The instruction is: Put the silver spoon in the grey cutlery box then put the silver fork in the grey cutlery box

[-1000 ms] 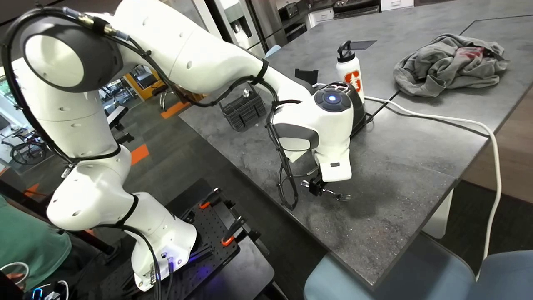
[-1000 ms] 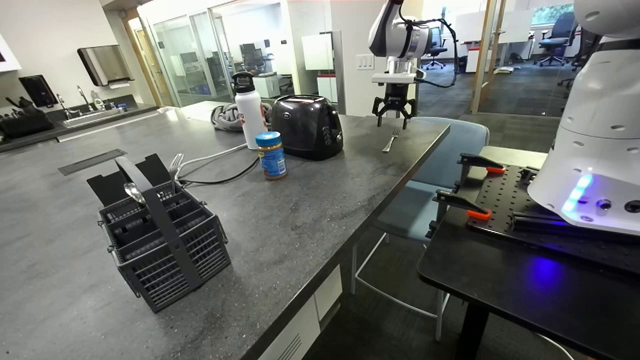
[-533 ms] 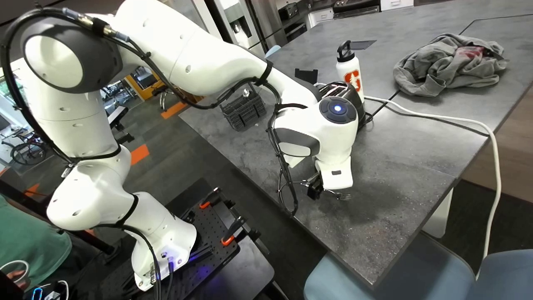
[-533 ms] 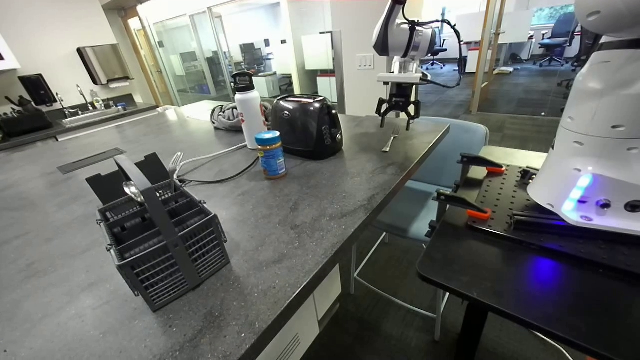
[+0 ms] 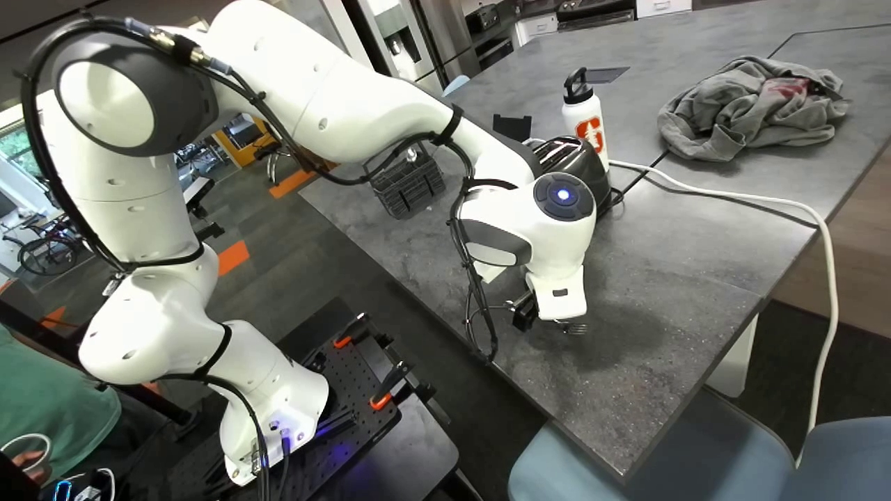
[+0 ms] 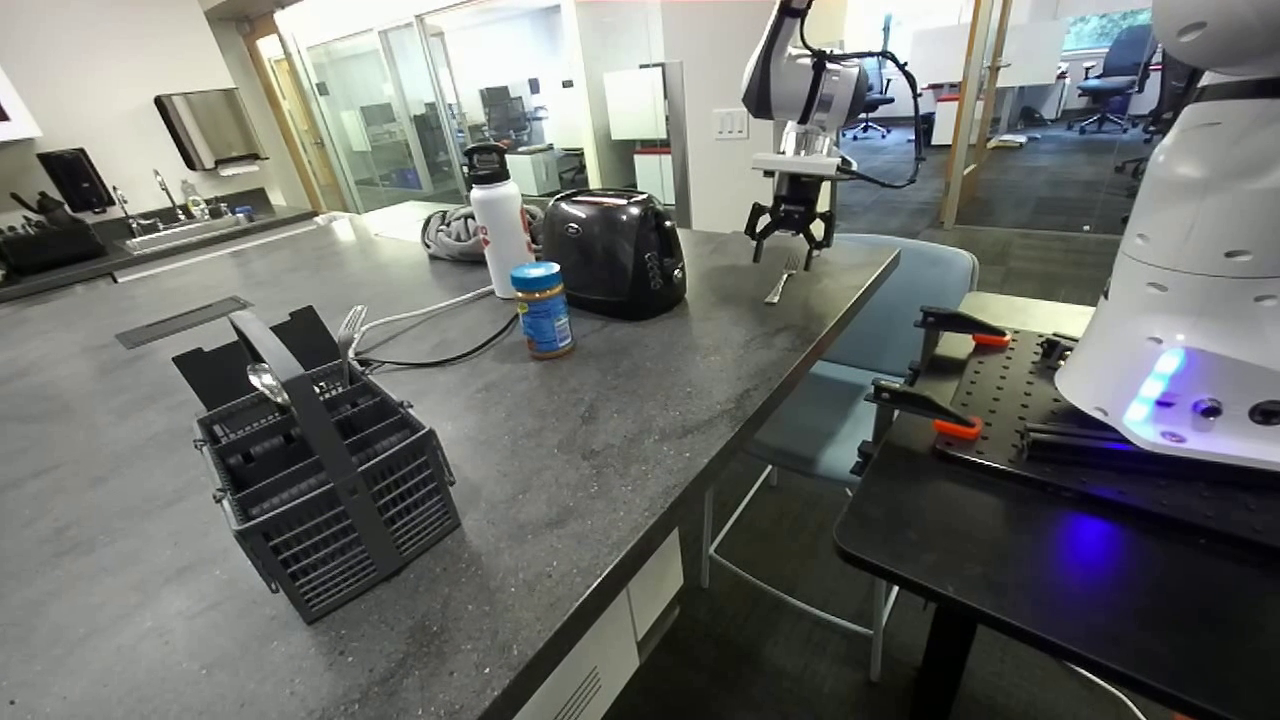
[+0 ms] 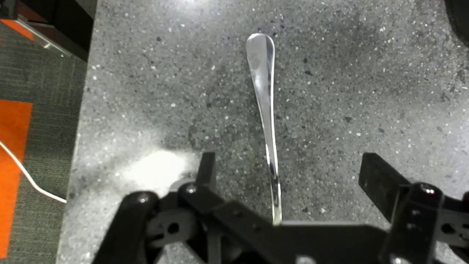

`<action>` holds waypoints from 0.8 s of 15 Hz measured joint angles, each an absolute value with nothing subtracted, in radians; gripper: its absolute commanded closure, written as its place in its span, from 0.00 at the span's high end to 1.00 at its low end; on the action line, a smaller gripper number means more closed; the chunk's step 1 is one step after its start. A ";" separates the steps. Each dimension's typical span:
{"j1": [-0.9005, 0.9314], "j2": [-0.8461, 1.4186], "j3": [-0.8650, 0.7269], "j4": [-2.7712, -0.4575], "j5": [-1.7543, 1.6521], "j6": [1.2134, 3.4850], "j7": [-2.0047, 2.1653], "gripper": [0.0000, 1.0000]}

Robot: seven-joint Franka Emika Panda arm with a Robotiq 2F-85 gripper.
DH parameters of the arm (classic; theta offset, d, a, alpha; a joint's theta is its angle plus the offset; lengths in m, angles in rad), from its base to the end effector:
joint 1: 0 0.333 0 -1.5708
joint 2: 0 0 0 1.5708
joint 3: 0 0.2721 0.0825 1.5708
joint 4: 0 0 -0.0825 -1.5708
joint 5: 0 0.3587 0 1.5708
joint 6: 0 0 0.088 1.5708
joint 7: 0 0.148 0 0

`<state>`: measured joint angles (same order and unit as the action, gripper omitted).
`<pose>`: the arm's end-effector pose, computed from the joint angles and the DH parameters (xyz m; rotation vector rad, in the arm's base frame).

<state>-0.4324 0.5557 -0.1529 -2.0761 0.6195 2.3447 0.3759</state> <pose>0.4360 -0.2679 0.0864 -2.1026 1.8570 0.3134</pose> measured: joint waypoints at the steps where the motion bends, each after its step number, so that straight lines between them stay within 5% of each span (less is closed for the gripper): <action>1: -0.431 0.558 -0.153 -2.076 0.621 2.345 0.376 1.00; 5: -0.423 0.565 -0.159 -2.076 0.621 2.357 0.376 1.00; 6: -0.421 0.568 -0.160 -2.076 0.621 2.361 0.376 0.95; 7: -0.419 0.570 -0.160 -2.076 0.621 2.365 0.376 0.74; 9: -0.417 0.577 -0.160 -2.075 0.621 2.374 0.376 0.69; 12: -0.411 0.587 -0.163 -2.073 0.621 2.389 0.376 0.46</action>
